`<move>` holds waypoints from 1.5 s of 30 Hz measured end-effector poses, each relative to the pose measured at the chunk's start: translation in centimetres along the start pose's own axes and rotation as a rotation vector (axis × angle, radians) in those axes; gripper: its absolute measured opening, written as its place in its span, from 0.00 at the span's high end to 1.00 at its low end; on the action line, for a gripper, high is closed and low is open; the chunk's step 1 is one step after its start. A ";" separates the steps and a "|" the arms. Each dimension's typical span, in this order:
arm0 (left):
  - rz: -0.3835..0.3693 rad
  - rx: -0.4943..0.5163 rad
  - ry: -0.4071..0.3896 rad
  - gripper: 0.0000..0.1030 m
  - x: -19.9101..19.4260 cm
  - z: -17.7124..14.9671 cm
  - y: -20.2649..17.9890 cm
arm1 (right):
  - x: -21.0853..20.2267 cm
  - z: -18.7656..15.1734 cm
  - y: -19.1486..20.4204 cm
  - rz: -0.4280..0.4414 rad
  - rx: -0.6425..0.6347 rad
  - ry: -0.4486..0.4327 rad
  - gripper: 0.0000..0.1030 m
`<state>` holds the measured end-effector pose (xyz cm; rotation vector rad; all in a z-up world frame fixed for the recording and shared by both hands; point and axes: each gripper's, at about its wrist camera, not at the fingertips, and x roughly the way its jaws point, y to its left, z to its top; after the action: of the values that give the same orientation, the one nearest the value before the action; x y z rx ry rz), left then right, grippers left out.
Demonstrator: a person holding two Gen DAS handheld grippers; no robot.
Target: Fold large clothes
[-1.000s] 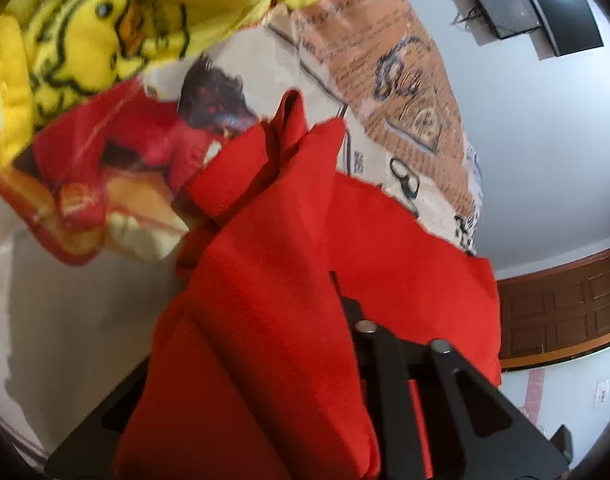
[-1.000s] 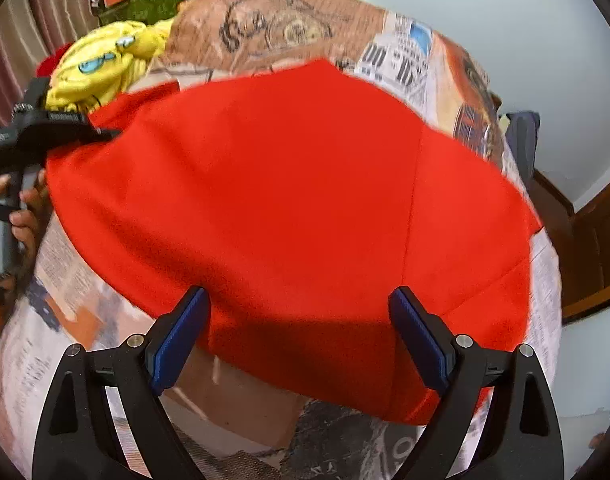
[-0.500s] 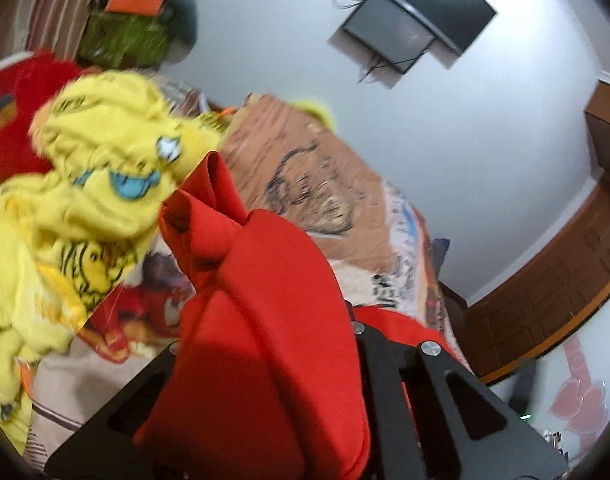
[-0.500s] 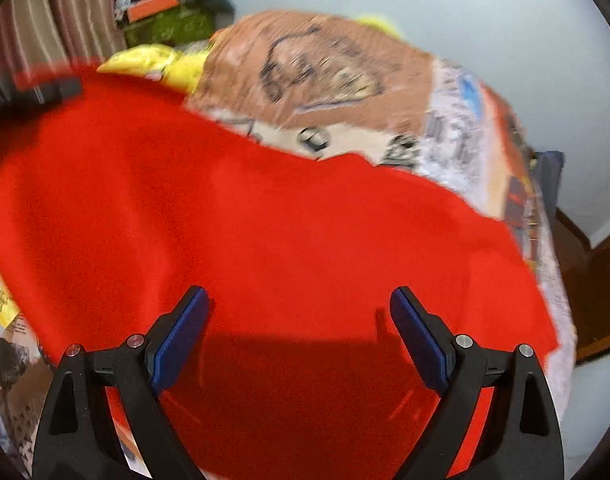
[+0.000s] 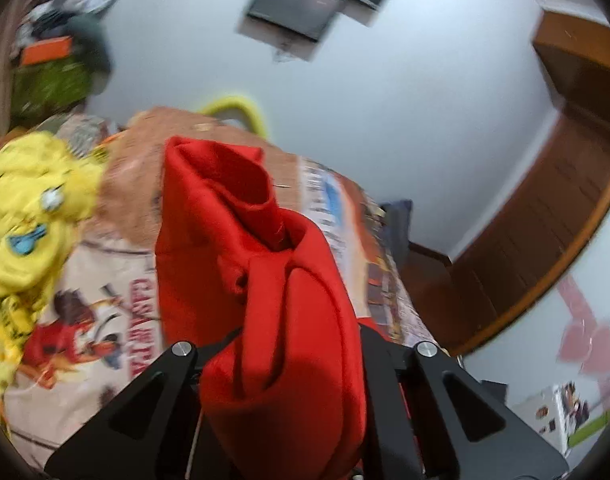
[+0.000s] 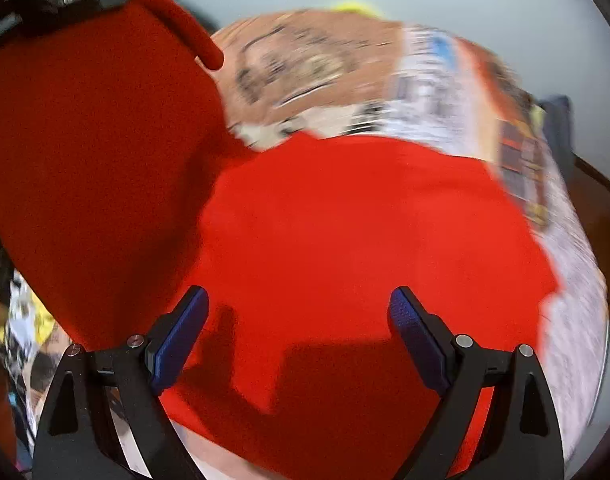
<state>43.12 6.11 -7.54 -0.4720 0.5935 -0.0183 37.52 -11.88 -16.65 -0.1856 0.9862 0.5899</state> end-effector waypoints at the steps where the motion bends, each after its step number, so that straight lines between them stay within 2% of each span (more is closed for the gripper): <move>1: -0.010 0.029 0.005 0.95 0.5 -0.1 -1.4 | -1.0 -0.4 -1.3 -0.028 0.018 -0.020 0.12; 4: -0.067 0.153 0.044 0.95 2.0 -1.7 -6.6 | -3.6 -1.7 -5.0 -0.081 0.074 -0.058 0.12; 6: -0.096 0.250 0.088 0.95 2.9 -3.5 -9.4 | -5.2 -3.0 -7.7 -0.149 0.119 -0.082 0.12; 9: -0.121 0.413 0.210 0.95 4.9 -7.9 -12.8 | -6.6 -4.2 -10.5 -0.211 0.165 -0.092 0.12; 12: -0.096 0.546 0.335 0.95 7.0 -13.0 -14.2 | -7.6 -5.6 -12.8 -0.233 0.222 -0.089 0.12; 14: -0.099 0.569 0.419 0.95 8.3 -15.8 -13.9 | -7.9 -6.5 -13.9 -0.230 0.248 -0.083 0.12; 17: -0.129 0.521 0.534 0.95 9.6 -18.5 -12.7 | -8.1 -7.6 -14.2 -0.223 0.271 -0.077 0.12; 21: -0.163 0.518 0.577 0.95 9.5 -19.5 -13.1 | -8.6 -8.7 -14.4 -0.220 0.272 -0.078 0.12; 24: -0.185 0.517 0.603 0.79 9.5 -19.2 -13.7 | -8.9 -9.0 -14.3 -0.211 0.281 -0.079 0.12; 26: -0.231 0.485 0.639 0.59 8.6 -19.7 -14.2 | -9.6 -9.2 -14.1 -0.203 0.289 -0.086 0.12; 28: -0.267 0.465 0.663 0.49 8.0 -19.4 -14.2 | -10.1 -9.3 -13.8 -0.195 0.293 -0.098 0.12; 32: -0.295 0.506 0.643 0.48 5.0 -18.5 -14.5 | -11.3 -8.8 -12.9 -0.172 0.276 -0.127 0.12; 36: -0.280 0.593 0.526 0.42 1.1 -15.9 -14.1 | -12.2 -7.6 -11.4 -0.141 0.251 -0.169 0.12; 38: -0.246 0.604 0.461 0.34 -0.4 -14.5 -12.9 | -12.2 -6.9 -10.5 -0.103 0.240 -0.186 0.12; 41: -0.154 0.575 0.392 0.31 -1.5 -12.2 -9.6 | -11.3 -6.0 -8.9 -0.051 0.219 -0.194 0.12; 42: -0.102 0.568 0.375 0.31 -1.5 -11.5 -8.1 | -10.6 -5.7 -8.3 -0.043 0.211 -0.188 0.12; 45: 0.025 0.550 0.371 0.31 -0.7 -10.9 -4.6 | -8.1 -5.4 -7.1 -0.017 0.207 -0.145 0.12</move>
<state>37.13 -2.48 -13.11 0.0793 0.9215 -0.2436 34.13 -23.06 -13.71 0.0319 0.8977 0.4753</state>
